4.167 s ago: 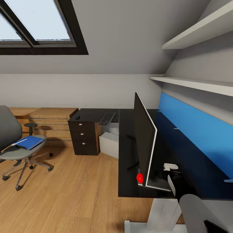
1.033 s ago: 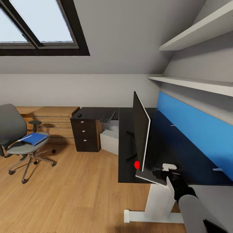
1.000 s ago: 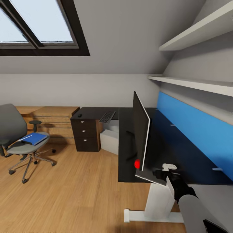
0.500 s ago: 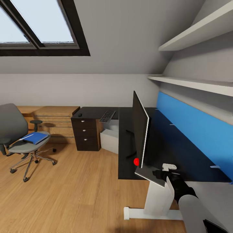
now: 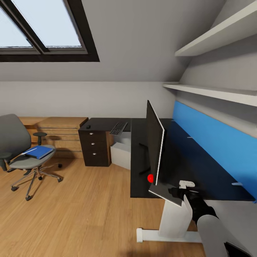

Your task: In the bedroom, organize the workspace by keeping the computer under the desk, ensuring the monitor is on the desk, placing the keyboard on the desk next to the monitor, placing the mouse on the desk next to the keyboard, moving the folder from the swivel chair onto the desk next to the mouse, stacking the notebook on top of the folder with the pen on top of the notebook, and positioning the swivel chair next to the desk.

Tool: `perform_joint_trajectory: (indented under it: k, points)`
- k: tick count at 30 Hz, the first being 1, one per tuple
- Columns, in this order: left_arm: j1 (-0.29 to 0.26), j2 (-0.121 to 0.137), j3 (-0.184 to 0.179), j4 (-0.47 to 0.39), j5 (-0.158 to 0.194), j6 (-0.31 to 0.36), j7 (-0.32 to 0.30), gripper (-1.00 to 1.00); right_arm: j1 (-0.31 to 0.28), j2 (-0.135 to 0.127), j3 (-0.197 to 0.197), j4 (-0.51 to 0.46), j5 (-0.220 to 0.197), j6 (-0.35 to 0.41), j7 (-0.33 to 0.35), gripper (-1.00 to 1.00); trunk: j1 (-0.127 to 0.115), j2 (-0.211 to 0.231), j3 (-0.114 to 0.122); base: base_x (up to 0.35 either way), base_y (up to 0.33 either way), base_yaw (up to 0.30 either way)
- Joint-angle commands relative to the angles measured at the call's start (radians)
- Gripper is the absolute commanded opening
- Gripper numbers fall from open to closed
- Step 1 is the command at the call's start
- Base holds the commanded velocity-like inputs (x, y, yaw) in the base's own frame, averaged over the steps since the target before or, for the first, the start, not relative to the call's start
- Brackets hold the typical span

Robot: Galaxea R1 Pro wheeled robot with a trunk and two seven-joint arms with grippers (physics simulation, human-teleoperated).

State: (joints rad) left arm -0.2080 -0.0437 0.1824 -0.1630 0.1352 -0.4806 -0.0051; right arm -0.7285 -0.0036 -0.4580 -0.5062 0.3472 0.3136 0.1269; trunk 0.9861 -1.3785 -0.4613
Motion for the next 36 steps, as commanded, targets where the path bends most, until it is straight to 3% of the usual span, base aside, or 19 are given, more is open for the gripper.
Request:
perform_joint_trajectory:
  k: [1, 22, 36]
  points:
    - [-0.001, 0.0, -0.001, 0.0, 0.007, -0.003, 0.0, 1.0, 0.0, 0.001, -0.007, 0.018, 0.017, 0.004, 0.008, 1.0, 0.0, 0.0, -0.001, -0.035, 0.0, 0.0]
    - [-0.001, -0.001, -0.001, 0.0, 0.007, -0.003, -0.004, 1.0, 0.0, 0.0, -0.009, 0.015, 0.016, 0.002, 0.004, 1.0, 0.0, 0.0, -0.001, -0.023, 0.0, 0.0]
    - [-0.001, -0.001, -0.001, 0.0, 0.007, -0.003, -0.005, 1.0, 0.0, -0.001, -0.011, 0.0, 0.016, 0.002, 0.001, 1.0, -0.054, 0.098, 0.043, 0.0, 0.0, 0.0]
